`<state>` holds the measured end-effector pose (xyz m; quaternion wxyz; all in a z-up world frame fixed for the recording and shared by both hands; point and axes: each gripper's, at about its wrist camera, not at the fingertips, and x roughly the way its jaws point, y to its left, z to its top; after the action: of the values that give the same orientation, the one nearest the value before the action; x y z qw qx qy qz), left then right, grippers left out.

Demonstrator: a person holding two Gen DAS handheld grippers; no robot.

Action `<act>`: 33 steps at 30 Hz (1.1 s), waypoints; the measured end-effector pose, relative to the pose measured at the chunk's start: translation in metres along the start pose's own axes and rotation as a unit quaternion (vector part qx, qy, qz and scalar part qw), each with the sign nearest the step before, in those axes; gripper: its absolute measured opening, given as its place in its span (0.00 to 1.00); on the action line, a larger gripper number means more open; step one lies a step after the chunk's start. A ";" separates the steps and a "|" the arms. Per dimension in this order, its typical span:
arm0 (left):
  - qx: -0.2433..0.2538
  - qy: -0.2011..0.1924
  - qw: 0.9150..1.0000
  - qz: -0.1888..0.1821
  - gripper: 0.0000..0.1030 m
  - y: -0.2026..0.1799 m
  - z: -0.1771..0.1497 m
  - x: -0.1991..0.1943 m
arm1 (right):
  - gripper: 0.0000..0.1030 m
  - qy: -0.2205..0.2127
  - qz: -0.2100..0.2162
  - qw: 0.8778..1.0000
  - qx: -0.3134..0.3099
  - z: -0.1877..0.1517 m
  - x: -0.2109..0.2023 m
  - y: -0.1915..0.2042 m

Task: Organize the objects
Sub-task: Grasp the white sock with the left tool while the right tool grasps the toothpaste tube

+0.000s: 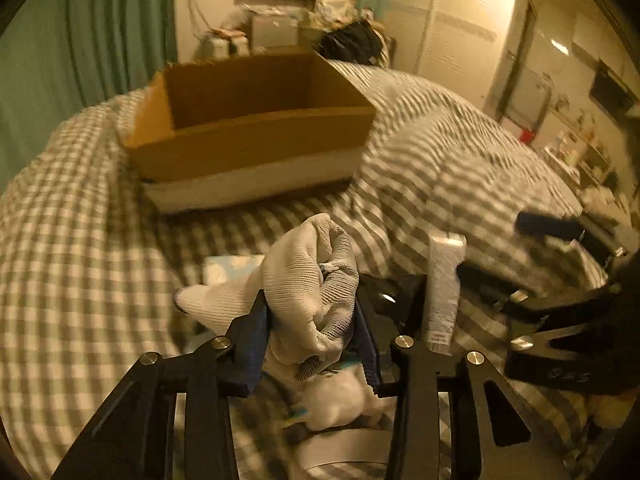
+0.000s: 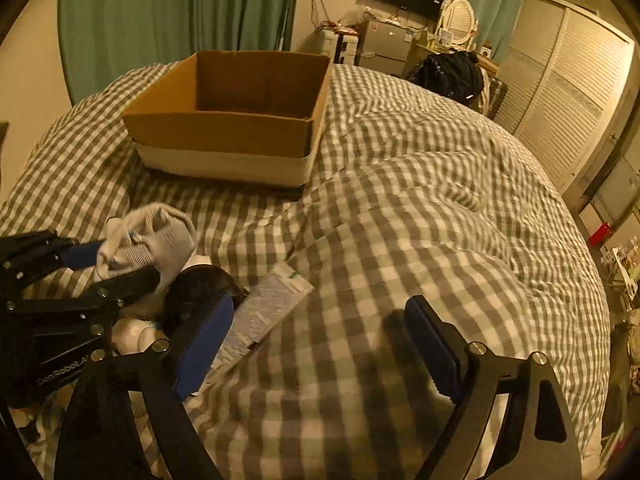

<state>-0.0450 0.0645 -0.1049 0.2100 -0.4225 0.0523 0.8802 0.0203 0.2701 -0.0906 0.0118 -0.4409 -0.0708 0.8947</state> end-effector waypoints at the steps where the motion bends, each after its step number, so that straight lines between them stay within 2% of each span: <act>1: -0.004 -0.009 1.000 0.006 0.38 0.004 0.000 -0.007 | 0.82 0.006 0.004 1.000 -0.003 0.001 0.003 0.003; 6: -0.019 -0.044 0.997 0.065 0.37 0.031 0.003 -0.028 | 0.80 0.041 -0.002 0.999 -0.030 0.003 0.023 0.025; 11: -0.037 -0.045 0.997 0.056 0.37 0.044 0.001 -0.030 | 0.76 0.058 -0.013 0.996 -0.065 0.003 0.038 0.040; 12: -0.037 -0.046 0.997 0.052 0.37 0.046 0.001 -0.030 | 0.71 0.064 -0.003 0.996 -0.069 0.003 0.042 0.043; 14: -0.039 -0.048 0.997 0.046 0.37 0.046 -0.001 -0.028 | 0.69 0.072 0.018 0.995 -0.073 0.004 0.049 0.049; 15: -0.041 -0.047 0.997 0.046 0.37 0.045 -0.001 -0.028 | 0.63 0.078 0.047 0.994 -0.066 0.005 0.052 0.051; 16: -0.041 -0.047 0.997 0.047 0.37 0.046 -0.001 -0.028 | 0.63 0.089 0.079 0.991 -0.057 0.007 0.059 0.052; 17: -0.042 -0.047 0.997 0.046 0.37 0.048 -0.002 -0.030 | 0.63 0.094 0.080 0.991 -0.057 0.007 0.063 0.055; 18: -0.046 -0.047 0.997 0.045 0.37 0.050 -0.003 -0.031 | 0.56 0.094 0.073 0.991 -0.064 0.007 0.065 0.058; 19: -0.048 -0.046 0.997 0.044 0.37 0.052 -0.004 -0.031 | 0.45 0.094 0.071 0.991 -0.068 0.007 0.066 0.060; 21: -0.052 -0.044 0.997 0.046 0.37 0.054 -0.005 -0.033 | 0.27 0.093 0.086 0.990 -0.064 0.005 0.064 0.059; 22: -0.054 -0.044 0.996 0.047 0.37 0.054 -0.006 -0.034 | 0.22 0.092 0.087 0.990 -0.059 0.004 0.062 0.057; 27: -0.053 -0.041 0.996 0.052 0.37 0.051 -0.009 -0.041 | 0.12 0.067 0.086 0.992 -0.058 -0.001 0.045 0.052; 33: -0.051 -0.038 0.996 0.063 0.37 0.047 -0.014 -0.049 | 0.09 0.051 0.084 0.993 -0.062 -0.001 0.022 0.056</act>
<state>-0.0269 0.0021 -0.0800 0.1344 -0.3947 0.0256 0.9086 0.0102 0.2164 -0.1162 -0.0874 -0.4905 -0.0883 0.8626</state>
